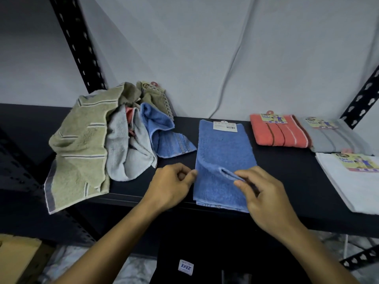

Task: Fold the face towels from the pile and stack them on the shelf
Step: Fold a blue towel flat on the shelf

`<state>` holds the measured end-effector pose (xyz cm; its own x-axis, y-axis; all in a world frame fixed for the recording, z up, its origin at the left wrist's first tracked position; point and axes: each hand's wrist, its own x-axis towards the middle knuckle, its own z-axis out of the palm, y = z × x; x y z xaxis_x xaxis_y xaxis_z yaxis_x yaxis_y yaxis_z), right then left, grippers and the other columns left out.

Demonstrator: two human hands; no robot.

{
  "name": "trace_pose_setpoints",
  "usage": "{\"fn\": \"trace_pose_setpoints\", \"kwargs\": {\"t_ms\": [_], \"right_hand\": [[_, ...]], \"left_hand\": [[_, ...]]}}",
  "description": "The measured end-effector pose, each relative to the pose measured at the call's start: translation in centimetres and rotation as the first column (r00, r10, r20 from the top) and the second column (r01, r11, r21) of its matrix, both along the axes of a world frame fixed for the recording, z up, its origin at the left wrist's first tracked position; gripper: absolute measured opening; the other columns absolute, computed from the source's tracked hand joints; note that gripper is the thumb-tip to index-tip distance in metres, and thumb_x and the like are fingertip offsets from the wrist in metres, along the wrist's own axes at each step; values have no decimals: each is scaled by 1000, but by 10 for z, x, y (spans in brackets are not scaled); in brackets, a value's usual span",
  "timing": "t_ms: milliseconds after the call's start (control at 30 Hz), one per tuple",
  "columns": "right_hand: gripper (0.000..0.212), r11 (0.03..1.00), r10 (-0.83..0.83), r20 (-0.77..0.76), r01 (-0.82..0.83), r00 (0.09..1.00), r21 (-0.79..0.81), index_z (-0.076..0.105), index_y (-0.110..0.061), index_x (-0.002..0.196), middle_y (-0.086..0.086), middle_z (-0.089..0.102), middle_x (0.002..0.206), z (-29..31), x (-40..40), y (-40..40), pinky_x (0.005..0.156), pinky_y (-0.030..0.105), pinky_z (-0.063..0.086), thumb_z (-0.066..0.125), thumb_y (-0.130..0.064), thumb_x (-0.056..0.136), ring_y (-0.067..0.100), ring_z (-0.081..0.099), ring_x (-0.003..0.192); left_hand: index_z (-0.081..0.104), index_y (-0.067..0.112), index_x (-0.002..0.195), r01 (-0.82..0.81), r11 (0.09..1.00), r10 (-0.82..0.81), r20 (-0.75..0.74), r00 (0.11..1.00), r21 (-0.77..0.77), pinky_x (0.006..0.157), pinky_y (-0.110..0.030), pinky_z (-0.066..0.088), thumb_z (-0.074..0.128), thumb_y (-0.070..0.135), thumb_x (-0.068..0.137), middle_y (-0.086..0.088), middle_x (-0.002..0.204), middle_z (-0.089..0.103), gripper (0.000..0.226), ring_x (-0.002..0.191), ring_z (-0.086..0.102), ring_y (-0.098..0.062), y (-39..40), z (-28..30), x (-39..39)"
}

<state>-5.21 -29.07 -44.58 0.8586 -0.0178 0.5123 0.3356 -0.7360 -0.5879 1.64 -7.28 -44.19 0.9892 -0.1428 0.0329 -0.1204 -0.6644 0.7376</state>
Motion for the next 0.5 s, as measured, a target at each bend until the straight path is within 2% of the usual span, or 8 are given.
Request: {"fn": "trace_pose_setpoints", "kwargs": {"t_ms": [67,133,167,233,300,367,433,500], "right_hand": [[10,999,-27,8,27,1000,41,67,-20,96,-16,57,85,-2,0,3,65,20,45,65,-13,90,8,57,74],[12,990,-58,14,56,998,131,63,-22,91,-13,60,82,1,1,5,62,10,40,65,-10,90,5,57,72],[14,978,-81,11,77,997,193,61,-24,89,-10,62,81,4,3,5,59,10,39,64,-11,90,5,57,70],[17,938,-162,2,154,987,311,58,-31,88,-8,66,80,11,5,1,57,14,42,62,-15,91,6,58,67],[13,864,-291,-17,271,956,425,57,-30,89,-9,67,83,19,8,-11,66,23,49,60,-18,92,7,62,71],[8,764,-436,-66,408,898,501,58,-23,95,-5,66,86,27,10,-30,77,32,50,60,-16,92,15,64,79],[10,686,-524,-163,528,836,501,56,-17,98,1,64,88,27,10,-48,79,35,49,61,-15,90,22,64,79],[17,661,-538,-291,610,791,438,54,-15,103,4,67,87,18,8,-58,76,39,53,61,-14,88,28,66,69]], "left_hand": [[68,34,83,4,992,4,-63,998,130,75,-30,52,63,64,82,17,69,66,31,76,63,-2,-2,6,-5],[65,36,88,1,971,23,-98,995,240,80,-34,52,64,70,77,18,79,67,35,85,62,-6,-7,11,-7],[63,37,89,-5,965,34,-107,994,263,83,-36,52,66,70,76,17,82,67,36,87,62,-8,-9,13,-7],[62,37,89,-24,963,58,-122,991,267,85,-39,52,70,67,75,16,84,67,34,89,63,-10,-11,14,-7],[62,37,90,-35,964,75,-143,987,263,85,-40,52,71,65,75,15,85,67,34,89,63,-10,-12,15,-8],[62,37,92,-45,964,88,-155,984,264,86,-40,52,71,64,75,16,86,68,34,90,63,-10,-13,16,-9],[61,37,95,-51,961,95,-152,984,271,86,-40,52,70,64,76,15,87,67,35,90,63,-11,-15,18,-12],[61,36,97,-53,959,97,-148,984,277,85,-39,52,70,63,77,15,89,67,35,91,63,-12,-17,19,-14]]}}
